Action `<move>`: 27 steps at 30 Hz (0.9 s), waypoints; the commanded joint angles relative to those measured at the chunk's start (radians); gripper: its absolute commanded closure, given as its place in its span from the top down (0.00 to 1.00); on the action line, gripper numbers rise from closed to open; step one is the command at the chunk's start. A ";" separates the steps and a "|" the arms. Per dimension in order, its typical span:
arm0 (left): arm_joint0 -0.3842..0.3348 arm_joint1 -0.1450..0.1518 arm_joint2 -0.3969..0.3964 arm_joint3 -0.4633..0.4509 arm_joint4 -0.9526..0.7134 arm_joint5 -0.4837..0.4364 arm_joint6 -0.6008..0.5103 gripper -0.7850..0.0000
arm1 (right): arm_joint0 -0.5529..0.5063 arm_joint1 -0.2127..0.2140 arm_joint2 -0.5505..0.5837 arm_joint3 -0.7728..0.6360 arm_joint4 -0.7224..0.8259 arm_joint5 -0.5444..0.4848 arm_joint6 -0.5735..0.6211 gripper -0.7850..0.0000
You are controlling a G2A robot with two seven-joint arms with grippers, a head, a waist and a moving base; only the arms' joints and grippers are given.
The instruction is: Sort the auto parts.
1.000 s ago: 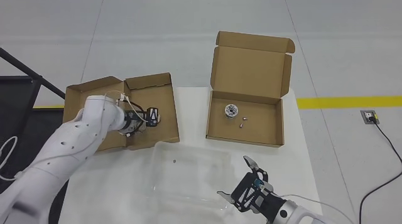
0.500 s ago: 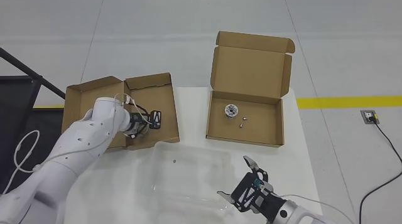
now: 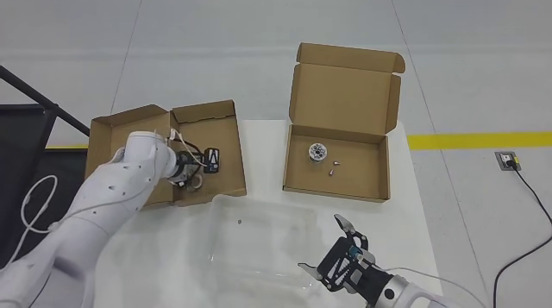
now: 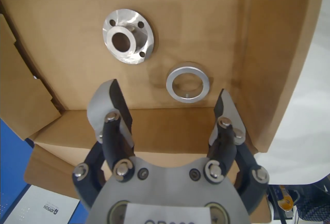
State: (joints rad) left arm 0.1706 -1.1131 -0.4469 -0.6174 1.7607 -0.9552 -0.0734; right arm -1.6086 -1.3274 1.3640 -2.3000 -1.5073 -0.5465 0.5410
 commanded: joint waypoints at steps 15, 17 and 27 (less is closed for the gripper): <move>0.046 0.161 -0.249 -0.324 -0.031 -0.021 0.005 1.00 | 0.000 0.000 0.000 0.000 0.000 0.000 0.000 1.00; 0.104 0.200 -0.329 -0.429 -0.066 -0.018 -0.040 1.00 | 0.000 0.000 0.000 0.000 0.000 0.000 0.000 1.00; 0.581 0.362 -0.816 -0.953 -0.334 0.051 -0.182 1.00 | 0.000 0.000 0.000 0.000 0.000 0.000 0.000 1.00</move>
State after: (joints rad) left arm 0.6762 -0.7638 -1.1970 -1.5111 1.4350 -0.9229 -0.2347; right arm -1.6086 -1.3274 1.3640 -2.3000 -1.5073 -0.5465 0.5410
